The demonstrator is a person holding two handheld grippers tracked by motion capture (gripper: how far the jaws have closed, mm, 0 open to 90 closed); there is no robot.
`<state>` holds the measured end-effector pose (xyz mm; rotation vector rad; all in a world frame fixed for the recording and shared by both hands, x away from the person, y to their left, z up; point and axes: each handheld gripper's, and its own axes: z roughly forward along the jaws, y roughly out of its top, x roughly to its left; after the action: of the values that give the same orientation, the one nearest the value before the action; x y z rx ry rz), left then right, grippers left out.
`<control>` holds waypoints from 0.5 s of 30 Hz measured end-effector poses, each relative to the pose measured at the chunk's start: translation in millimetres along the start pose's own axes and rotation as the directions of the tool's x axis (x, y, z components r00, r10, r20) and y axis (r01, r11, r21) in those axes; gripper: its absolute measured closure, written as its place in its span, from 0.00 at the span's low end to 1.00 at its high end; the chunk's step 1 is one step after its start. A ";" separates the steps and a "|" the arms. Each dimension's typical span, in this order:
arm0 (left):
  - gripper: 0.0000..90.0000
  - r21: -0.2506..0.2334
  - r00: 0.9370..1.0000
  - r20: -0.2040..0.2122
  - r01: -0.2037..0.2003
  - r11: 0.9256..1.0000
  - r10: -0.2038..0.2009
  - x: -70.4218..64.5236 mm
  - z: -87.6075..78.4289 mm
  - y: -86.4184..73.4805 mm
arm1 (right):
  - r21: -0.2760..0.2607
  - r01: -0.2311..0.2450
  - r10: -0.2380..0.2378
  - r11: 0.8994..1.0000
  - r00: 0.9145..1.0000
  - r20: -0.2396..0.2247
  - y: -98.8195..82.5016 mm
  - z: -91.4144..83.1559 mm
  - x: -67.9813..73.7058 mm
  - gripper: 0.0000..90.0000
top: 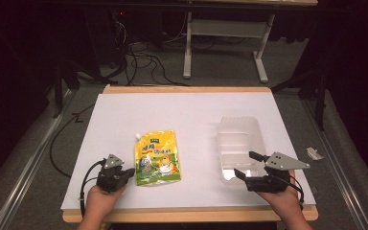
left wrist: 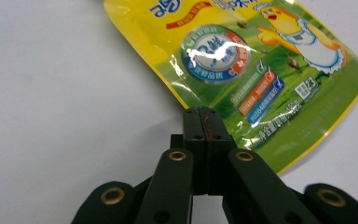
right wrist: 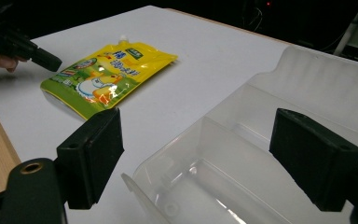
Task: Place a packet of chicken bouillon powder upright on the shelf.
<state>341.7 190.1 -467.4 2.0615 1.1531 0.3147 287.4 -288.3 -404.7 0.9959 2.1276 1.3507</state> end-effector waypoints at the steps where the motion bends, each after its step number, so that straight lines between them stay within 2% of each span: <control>1: 1.00 -0.025 1.000 -0.012 0.008 1.000 -0.008 0.4 -3.4 1.3 | 0.001 0.002 -0.002 1.000 1.000 0.006 0.2 -0.6 -1.1 0.19; 2: 1.00 -0.025 1.000 -0.012 0.008 1.000 -0.008 0.4 -3.4 1.3 | 0.001 0.002 -0.002 1.000 1.000 0.006 0.2 -0.6 -1.1 0.19; 5: 1.00 -0.080 0.999 -0.039 -0.004 0.997 0.001 -4.8 -10.3 4.7 | -0.012 0.002 -0.002 1.000 1.000 0.012 0.4 -2.5 -3.5 0.18; 6: 1.00 -0.080 0.999 -0.039 -0.004 0.997 0.001 -4.8 -10.3 4.7 | -0.012 0.002 -0.002 1.000 1.000 0.012 0.4 -2.5 -3.5 0.18; 8: 1.00 -0.125 0.998 -0.052 -0.030 0.992 0.024 -12.1 -15.1 8.2 | -0.017 -0.001 0.001 1.000 1.000 0.018 0.3 -3.8 -5.8 0.18; 9: 0.95 -0.141 0.998 -0.048 -0.033 0.990 0.027 -14.6 -16.2 9.8 | -0.018 -0.001 0.001 1.000 1.000 0.021 0.2 -4.3 -6.6 0.18; 11: 0.93 -0.166 0.998 -0.049 -0.040 0.985 0.033 -19.3 -17.2 12.3 | -0.020 -0.006 0.006 1.000 1.000 0.022 0.1 -5.3 -8.1 0.18; 14: 0.88 -0.180 0.999 -0.037 -0.032 0.983 0.026 -21.5 -17.3 15.2 | -0.024 -0.009 0.010 1.000 1.000 0.026 0.1 -6.3 -9.9 0.18; 15: 0.86 -0.198 1.000 -0.025 -0.014 0.980 0.009 -21.5 -15.1 18.5 | -0.022 -0.014 0.015 1.000 1.000 0.027 0.0 -6.7 -10.2 0.18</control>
<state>333.2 174.0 -440.8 1.8950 1.0793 0.4431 289.5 -300.0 -402.1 1.0173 2.0855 1.3566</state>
